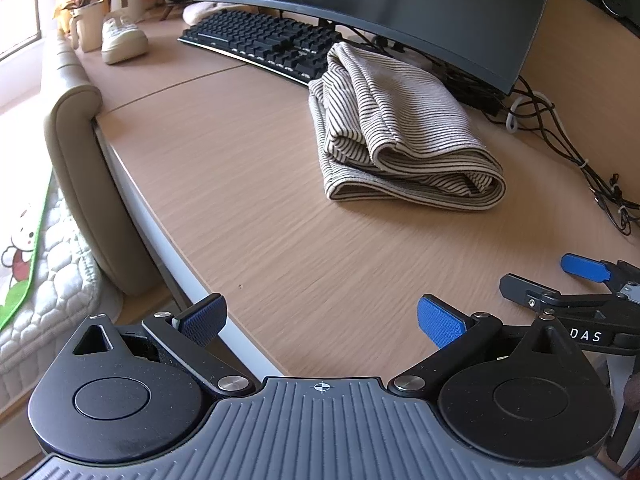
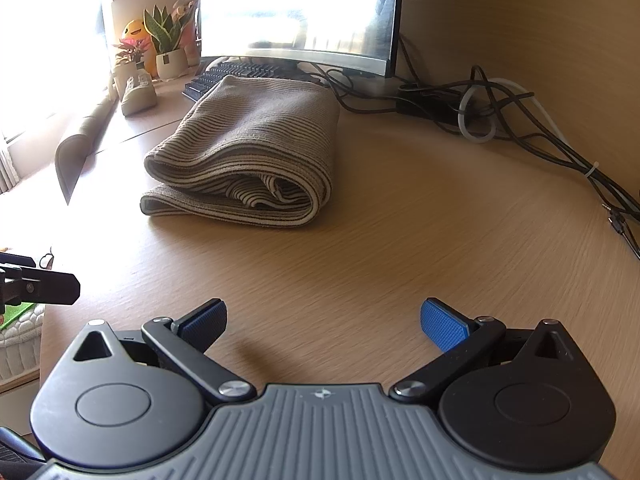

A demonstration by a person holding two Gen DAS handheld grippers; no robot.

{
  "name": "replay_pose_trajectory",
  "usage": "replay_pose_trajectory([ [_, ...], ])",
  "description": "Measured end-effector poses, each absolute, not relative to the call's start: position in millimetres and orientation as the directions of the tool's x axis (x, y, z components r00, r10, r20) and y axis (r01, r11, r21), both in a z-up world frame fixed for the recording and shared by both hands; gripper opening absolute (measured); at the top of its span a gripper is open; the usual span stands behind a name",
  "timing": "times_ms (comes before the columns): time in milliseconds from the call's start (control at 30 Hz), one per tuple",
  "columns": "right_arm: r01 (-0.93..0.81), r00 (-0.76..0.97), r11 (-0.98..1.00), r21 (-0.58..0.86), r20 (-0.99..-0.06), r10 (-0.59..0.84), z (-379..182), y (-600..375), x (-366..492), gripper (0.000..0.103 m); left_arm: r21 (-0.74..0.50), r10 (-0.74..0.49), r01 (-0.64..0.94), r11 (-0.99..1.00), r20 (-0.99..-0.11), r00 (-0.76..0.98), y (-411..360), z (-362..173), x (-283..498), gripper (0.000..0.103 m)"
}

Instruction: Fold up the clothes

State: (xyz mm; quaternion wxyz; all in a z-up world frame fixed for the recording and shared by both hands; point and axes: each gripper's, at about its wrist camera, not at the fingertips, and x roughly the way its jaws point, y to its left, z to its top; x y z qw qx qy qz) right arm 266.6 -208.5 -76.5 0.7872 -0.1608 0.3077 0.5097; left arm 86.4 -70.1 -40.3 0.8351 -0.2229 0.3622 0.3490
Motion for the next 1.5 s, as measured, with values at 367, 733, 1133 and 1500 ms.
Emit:
replay_pose_trajectory([
  [367, -0.901, 0.288, 0.429, 0.068, -0.646, 0.707, -76.8, -209.2, 267.4, 0.103, -0.115, 0.428, -0.75, 0.651, -0.76, 0.488, -69.2, -39.8, 86.3, 0.103],
  [733, -0.899, 0.287, 0.432, 0.074, -0.644, 0.709, -76.7, -210.6, 268.9, 0.103, -0.115, 0.425, -0.747, 0.655, -0.761, 0.491, -68.3, -39.8, 86.6, 0.103],
  [1133, -0.897, 0.289, 0.435, 0.076, -0.644, 0.709, -76.6, -210.9, 270.3, 0.103, -0.107, 0.437, -0.751, 0.652, -0.756, 0.487, -68.9, -38.9, 85.4, 0.103],
  [1500, -0.897, 0.29, 0.435, 0.075, -0.644, 0.708, -76.9, -210.5, 270.2, 0.103, -0.11, 0.433, -0.751, 0.651, -0.759, 0.487, -67.2, -40.0, 86.1, 0.103],
])
